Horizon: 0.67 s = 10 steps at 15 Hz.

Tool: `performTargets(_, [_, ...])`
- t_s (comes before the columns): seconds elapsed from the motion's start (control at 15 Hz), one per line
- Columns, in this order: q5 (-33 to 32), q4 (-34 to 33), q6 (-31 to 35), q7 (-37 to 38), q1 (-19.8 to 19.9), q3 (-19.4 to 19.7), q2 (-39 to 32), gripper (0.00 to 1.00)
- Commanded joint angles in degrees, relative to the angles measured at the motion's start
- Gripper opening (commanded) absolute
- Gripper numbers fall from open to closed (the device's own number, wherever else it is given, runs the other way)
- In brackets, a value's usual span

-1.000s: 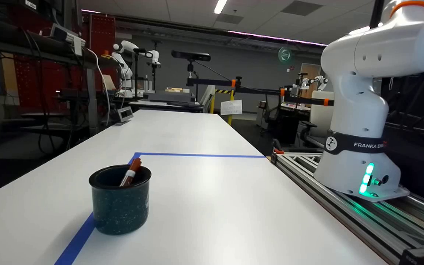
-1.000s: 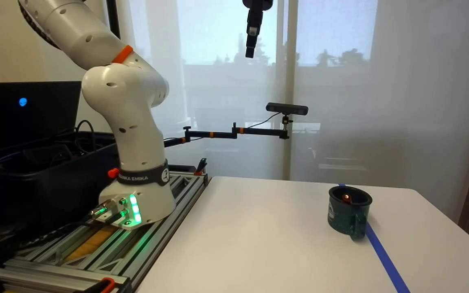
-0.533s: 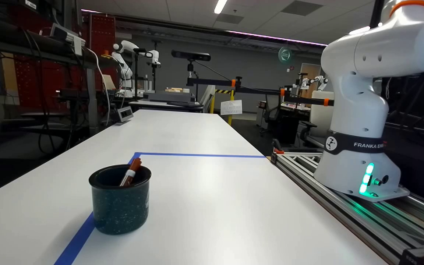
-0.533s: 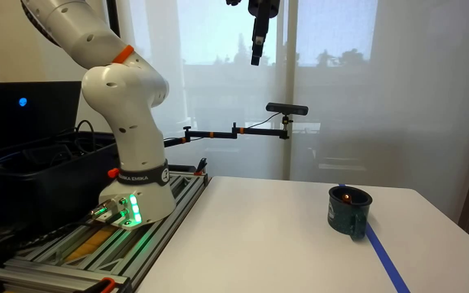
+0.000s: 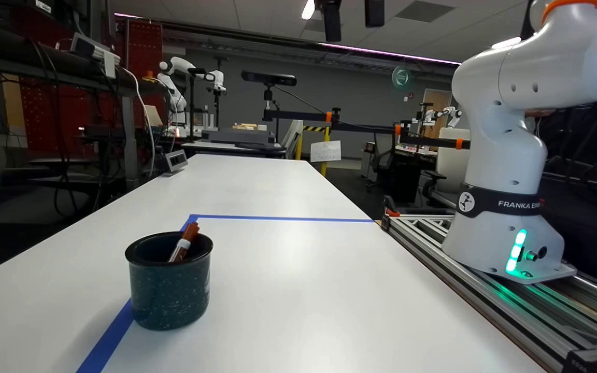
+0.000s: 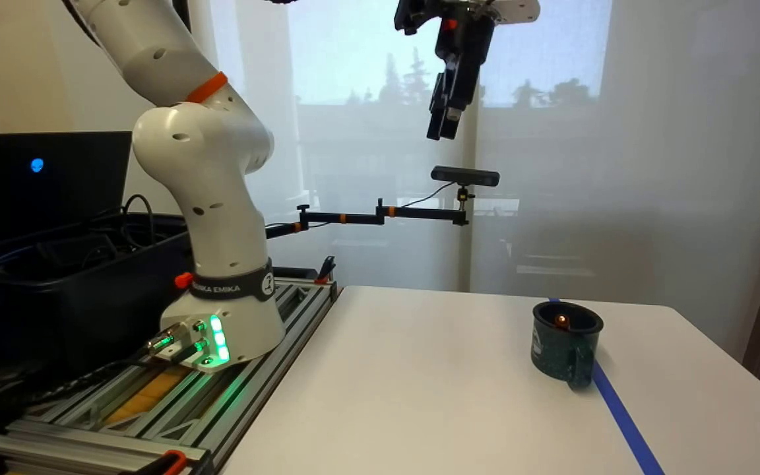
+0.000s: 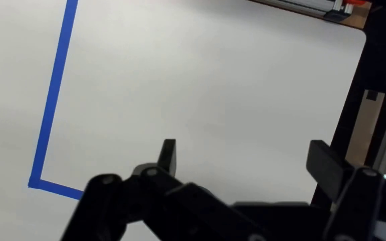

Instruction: Take the marker out of the cup

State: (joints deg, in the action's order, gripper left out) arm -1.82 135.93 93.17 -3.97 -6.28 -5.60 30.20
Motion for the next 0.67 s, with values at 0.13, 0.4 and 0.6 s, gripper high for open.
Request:
performTargets(0.13, [-3.68, -2.05, 4.93, -6.75, 0.26, 2.02, -8.87, 1.00])
performTargets(0.4, [-9.37, -2.05, 13.85, -7.20, 0.83, 1.78, -13.98, 1.00])
performTargets(0.6, [-11.98, -1.86, 20.99, -6.89, 0.92, 1.74, -17.39, 1.00])
